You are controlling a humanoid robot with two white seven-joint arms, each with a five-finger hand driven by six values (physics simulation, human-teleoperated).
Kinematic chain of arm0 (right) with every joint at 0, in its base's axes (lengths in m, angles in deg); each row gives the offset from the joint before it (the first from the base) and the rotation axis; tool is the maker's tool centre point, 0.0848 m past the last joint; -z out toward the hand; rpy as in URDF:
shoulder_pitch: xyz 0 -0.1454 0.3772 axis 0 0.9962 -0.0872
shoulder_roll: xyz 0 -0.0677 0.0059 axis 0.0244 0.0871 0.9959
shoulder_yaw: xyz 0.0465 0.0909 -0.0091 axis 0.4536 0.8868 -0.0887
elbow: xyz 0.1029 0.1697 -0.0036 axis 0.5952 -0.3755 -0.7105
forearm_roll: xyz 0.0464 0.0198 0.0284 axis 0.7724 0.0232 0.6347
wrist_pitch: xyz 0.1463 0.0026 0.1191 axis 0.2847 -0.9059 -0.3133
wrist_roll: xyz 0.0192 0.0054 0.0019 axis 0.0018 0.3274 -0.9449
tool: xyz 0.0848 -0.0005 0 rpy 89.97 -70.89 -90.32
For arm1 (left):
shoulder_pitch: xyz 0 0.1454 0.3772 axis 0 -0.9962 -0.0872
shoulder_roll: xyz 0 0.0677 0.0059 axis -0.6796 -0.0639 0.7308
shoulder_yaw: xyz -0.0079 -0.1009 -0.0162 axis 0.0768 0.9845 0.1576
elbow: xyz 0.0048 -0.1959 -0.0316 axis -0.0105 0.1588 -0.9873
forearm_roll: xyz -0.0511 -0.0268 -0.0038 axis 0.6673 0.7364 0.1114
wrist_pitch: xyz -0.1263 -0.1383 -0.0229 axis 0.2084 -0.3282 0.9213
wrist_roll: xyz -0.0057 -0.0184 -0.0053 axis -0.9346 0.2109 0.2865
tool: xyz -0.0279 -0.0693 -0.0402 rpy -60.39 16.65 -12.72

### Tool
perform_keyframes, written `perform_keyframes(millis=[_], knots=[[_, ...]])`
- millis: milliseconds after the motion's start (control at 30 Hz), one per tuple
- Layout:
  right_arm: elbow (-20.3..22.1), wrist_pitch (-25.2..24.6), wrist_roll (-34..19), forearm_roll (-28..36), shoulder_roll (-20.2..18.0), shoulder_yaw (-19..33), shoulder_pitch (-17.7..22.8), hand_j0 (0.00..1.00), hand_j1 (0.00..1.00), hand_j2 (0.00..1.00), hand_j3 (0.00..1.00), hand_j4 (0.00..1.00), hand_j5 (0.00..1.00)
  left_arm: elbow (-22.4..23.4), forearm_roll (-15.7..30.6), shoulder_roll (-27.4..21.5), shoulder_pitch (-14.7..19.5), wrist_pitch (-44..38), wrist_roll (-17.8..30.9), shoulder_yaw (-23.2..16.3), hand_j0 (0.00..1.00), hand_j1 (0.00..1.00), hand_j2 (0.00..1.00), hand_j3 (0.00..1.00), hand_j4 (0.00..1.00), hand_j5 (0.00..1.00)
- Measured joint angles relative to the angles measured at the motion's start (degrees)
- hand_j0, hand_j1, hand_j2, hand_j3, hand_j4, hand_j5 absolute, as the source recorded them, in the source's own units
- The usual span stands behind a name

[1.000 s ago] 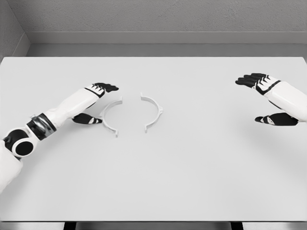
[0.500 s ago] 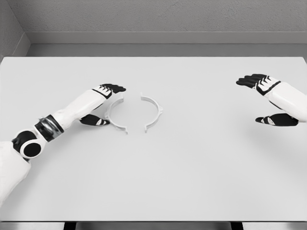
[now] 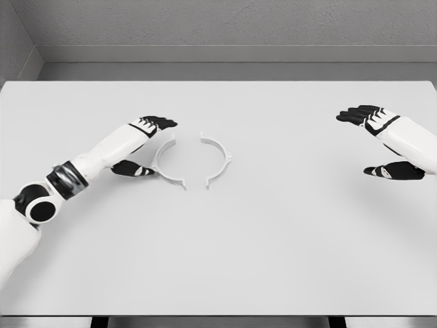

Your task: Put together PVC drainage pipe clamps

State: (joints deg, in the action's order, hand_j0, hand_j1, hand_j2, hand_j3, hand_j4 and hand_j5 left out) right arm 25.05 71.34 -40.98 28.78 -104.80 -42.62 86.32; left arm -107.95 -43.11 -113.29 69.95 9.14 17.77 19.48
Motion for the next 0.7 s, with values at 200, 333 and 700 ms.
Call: perform_keyframes(millis=[200, 333, 700], knots=[[0.01, 0.0, 0.0, 0.0, -0.06, 0.03, 0.0, 1.0, 1.0, 1.0, 1.0, 1.0, 1.0, 1.99, -0.1, -0.38, 1.41, 0.0, 0.0, 0.24, 1.0, 1.0, 1.0, 1.0, 1.0, 1.0], [0.02, 0.0, 0.0, 0.02, -0.08, 0.05, 0.0, 1.0, 1.0, 1.0, 1.0, 1.0, 1.0, 3.91, -0.21, -0.17, 2.46, 0.0, 0.0, 0.17, 1.0, 1.0, 1.0, 1.0, 1.0, 1.0], [-0.05, 0.0, 0.0, 0.02, -0.17, 0.12, 0.0, 1.0, 1.0, 1.0, 1.0, 1.0, 1.0, 7.43, -0.42, 1.42, 4.22, 0.0, 0.02, -0.24, 1.0, 1.0, 1.0, 1.0, 1.0, 1.0]])
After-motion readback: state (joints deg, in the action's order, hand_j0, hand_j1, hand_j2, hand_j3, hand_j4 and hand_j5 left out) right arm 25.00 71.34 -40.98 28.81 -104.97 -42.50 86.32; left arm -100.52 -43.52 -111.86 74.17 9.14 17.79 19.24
